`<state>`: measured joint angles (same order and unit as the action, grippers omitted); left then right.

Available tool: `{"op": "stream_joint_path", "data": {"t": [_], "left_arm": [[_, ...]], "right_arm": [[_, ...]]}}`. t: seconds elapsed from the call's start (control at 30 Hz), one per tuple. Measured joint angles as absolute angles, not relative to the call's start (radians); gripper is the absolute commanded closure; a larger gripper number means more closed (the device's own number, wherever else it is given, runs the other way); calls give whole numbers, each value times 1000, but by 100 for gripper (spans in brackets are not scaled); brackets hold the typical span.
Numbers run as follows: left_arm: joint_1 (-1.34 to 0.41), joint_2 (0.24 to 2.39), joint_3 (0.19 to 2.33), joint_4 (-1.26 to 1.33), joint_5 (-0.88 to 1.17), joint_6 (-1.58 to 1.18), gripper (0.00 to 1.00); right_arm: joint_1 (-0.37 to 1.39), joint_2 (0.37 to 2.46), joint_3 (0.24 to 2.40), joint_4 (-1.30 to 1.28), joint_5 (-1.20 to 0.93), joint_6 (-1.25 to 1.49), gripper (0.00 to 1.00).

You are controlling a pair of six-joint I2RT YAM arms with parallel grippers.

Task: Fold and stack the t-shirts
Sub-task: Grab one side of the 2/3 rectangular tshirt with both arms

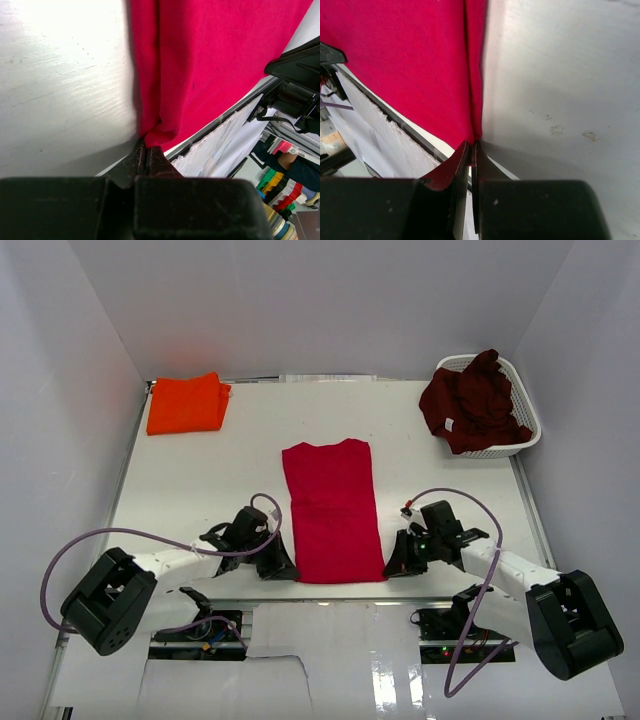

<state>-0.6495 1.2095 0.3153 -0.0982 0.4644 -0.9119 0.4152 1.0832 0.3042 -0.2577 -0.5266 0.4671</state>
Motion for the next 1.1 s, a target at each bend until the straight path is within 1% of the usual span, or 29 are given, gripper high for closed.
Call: {"op": "stream_joint_path", "data": {"t": [0.27, 0.4, 0.63, 0.9, 1.1], "left_arm": [[-647, 1323, 410, -151, 490, -882, 100], [-596, 1378, 434, -146, 546, -860, 100], [-478, 1365, 434, -184, 569, -795, 100], [-462, 1335, 434, -233, 572, -770, 100], [-460, 1267, 450, -294, 572, -772, 100]], "right_arm": [[462, 1049, 305, -301, -495, 495, 92], [465, 1065, 313, -301, -495, 503, 92], [468, 1125, 353, -294, -499, 508, 92], [471, 1117, 431, -327, -498, 505, 92], [472, 1100, 472, -375, -500, 500, 92]]}}
